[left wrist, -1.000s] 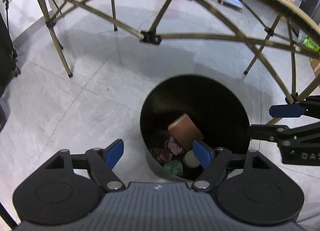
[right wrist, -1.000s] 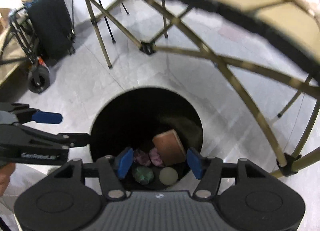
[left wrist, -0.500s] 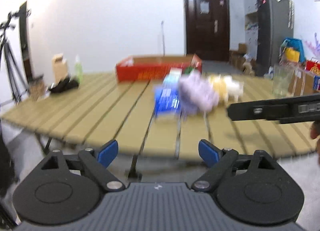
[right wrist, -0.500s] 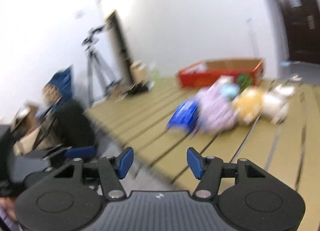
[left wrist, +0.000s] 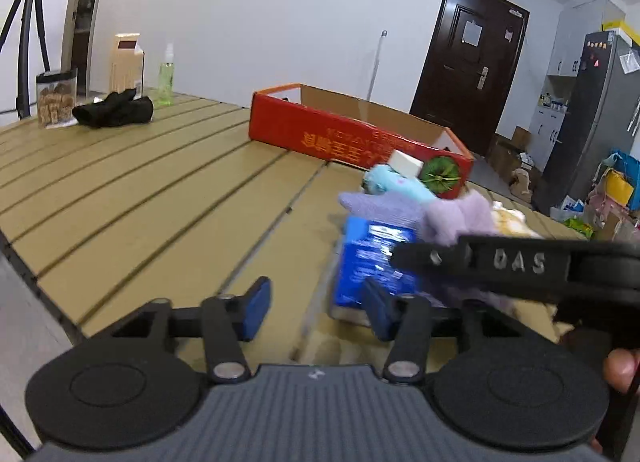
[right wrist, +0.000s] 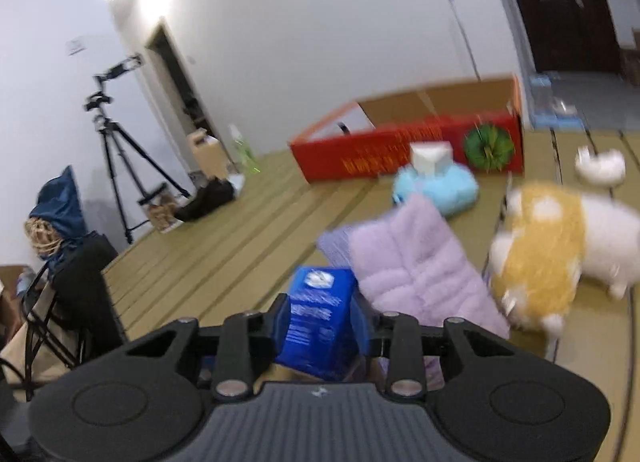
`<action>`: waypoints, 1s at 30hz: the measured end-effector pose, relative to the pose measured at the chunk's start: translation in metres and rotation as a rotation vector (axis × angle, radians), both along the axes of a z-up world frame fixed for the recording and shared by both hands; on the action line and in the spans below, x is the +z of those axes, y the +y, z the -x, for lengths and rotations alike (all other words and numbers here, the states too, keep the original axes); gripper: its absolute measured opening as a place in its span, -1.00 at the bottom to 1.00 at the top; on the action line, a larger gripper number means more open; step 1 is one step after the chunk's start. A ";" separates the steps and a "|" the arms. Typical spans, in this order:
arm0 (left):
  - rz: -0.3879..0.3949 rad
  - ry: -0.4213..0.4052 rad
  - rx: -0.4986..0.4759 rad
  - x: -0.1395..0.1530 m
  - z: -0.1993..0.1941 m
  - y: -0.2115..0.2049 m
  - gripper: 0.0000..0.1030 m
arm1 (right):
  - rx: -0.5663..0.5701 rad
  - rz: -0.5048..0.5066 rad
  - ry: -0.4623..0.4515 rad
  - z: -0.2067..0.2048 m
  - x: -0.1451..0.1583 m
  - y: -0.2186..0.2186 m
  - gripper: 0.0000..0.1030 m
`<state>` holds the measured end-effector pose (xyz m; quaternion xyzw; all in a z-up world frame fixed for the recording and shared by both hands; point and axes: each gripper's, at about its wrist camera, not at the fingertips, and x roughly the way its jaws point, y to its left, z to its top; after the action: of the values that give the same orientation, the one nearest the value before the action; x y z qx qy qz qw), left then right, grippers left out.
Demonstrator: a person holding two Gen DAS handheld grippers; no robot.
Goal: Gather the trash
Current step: 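Grasp the blue tissue pack with the left gripper, then lift the blue tissue pack off the table with the left gripper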
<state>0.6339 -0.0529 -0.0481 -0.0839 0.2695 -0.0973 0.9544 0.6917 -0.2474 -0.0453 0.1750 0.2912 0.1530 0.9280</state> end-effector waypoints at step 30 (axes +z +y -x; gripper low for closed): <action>0.333 0.227 -0.231 -0.005 0.074 0.022 -0.61 | 0.128 0.068 0.011 0.095 0.004 -0.009 -0.58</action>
<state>0.5595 -0.0305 -0.0529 -0.2192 0.3630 -0.2391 0.8735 0.5972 -0.2561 -0.0410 0.1254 0.3118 0.2011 0.9201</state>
